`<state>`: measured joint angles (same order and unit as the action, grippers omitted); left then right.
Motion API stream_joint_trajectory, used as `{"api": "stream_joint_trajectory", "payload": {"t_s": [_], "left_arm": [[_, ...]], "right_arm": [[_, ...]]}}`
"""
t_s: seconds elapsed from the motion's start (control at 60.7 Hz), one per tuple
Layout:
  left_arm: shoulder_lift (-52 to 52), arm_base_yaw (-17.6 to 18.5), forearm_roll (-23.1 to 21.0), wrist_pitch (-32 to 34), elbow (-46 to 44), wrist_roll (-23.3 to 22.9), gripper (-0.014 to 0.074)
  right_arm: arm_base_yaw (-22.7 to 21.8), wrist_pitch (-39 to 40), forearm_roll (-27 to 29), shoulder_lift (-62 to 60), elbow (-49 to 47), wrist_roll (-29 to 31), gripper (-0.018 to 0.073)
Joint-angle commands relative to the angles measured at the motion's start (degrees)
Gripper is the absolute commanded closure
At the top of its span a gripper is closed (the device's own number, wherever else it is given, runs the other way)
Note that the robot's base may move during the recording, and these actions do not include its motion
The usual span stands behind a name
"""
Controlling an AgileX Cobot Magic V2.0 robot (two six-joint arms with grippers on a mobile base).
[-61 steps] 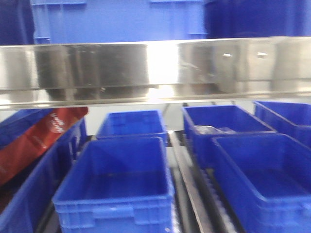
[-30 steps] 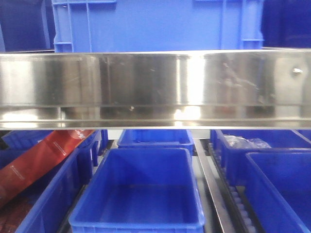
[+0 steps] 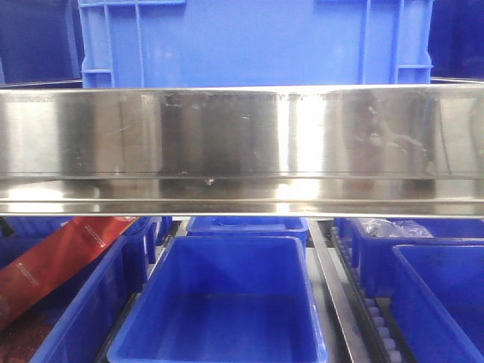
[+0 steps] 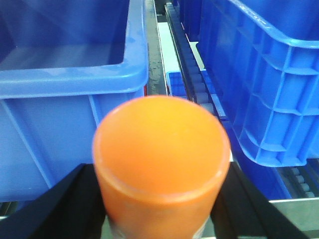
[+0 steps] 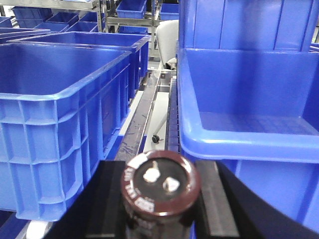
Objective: Place cylindrical capacitor in blue bin on shelf
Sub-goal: 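Lower the orange cylinder with the left gripper into a blue bin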
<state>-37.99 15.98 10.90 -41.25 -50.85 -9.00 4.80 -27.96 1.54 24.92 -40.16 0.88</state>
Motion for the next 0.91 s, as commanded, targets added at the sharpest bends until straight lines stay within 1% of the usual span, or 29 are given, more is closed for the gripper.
{"api": "stream_joint_trajectory", "payload": {"t_s": [0.0,0.511,0.725,0.89], "left_arm": [[0.3,0.2,-0.1,1.1,-0.1,-0.1,0.0708],[0.3,0.2,-0.1,1.1,-0.1,-0.1,0.0708],[0.3,0.2,-0.1,5.2,-0.1,-0.1,0.0708],[0.3,0.2,-0.1,7.2,-0.1,-0.1,0.0708]], "right_arm": [[0.0,1.4,0.0,-0.1,-0.1,0.2,0.0659],[0.0,1.4,0.0,-0.1,-0.1,0.2,0.0659],[0.0,1.4,0.0,-0.1,-0.1,0.2,0.0659],[0.0,1.4,0.0,-0.1,-0.1,0.2,0.0659]]}}
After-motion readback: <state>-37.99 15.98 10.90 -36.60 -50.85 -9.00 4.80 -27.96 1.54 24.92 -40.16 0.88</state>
